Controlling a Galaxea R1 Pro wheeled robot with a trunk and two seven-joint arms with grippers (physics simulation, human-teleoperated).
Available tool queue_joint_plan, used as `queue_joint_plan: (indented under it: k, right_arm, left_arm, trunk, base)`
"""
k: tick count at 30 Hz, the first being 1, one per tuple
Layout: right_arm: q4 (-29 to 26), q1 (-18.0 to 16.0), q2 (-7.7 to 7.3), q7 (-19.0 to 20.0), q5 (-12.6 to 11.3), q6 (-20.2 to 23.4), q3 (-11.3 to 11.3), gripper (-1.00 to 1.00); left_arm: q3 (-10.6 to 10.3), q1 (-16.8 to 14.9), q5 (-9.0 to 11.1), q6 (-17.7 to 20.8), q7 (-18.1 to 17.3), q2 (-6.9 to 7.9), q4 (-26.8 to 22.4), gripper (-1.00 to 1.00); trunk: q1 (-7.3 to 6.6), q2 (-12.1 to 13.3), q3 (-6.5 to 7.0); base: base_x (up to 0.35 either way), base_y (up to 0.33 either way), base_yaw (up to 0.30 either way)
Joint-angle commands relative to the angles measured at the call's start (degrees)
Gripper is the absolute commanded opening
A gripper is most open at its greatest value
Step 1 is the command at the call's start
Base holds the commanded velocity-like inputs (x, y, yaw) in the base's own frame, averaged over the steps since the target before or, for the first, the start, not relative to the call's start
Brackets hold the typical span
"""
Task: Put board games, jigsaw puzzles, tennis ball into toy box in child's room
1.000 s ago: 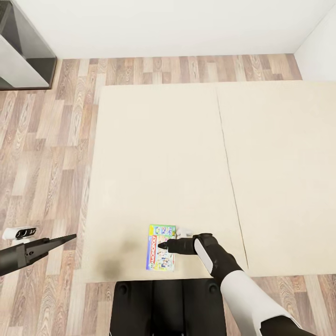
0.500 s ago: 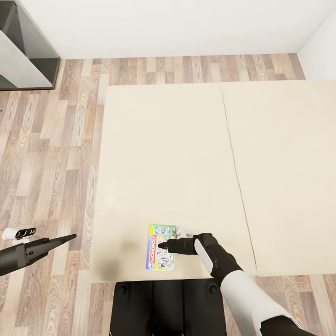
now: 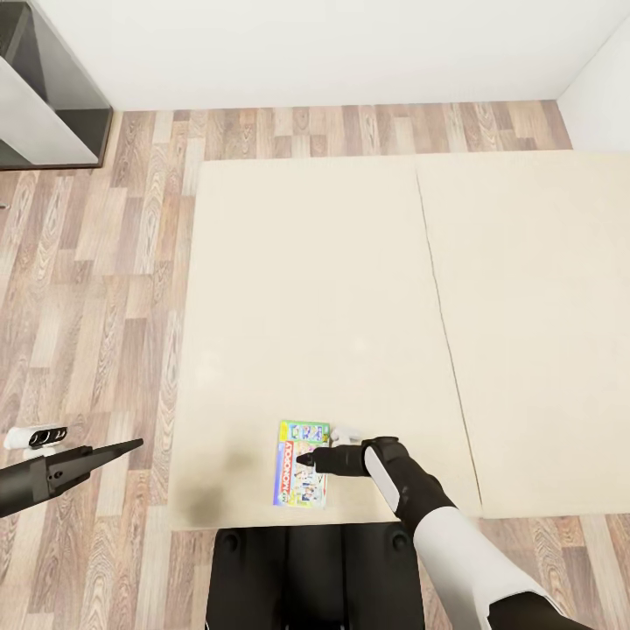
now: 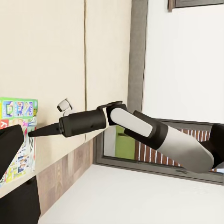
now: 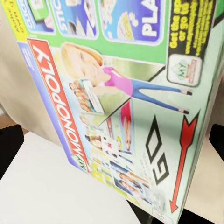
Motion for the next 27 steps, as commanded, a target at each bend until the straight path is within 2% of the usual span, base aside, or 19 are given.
queue_joint_plan:
  k: [1,27]
  right_arm:
    - [-0.1,0.0,0.00,0.0,-0.1,0.4,0.0,1.00]
    - [-1.3,-0.4,0.00,-0.2,0.0,0.7,-0.1,1.00]
  left_arm:
    - [0.0,0.0,0.0,0.6,-0.2,0.02,0.0,1.00]
    - [0.1,0.0,0.0,0.6,-0.2,0.02,0.1,1.00]
  trunk:
    - [0.03,-0.1,-0.06]
    - [0.03,-0.1,-0.06]
  base:
    - [0.000,0.000,0.000]
    - [0.000,0.000,0.000]
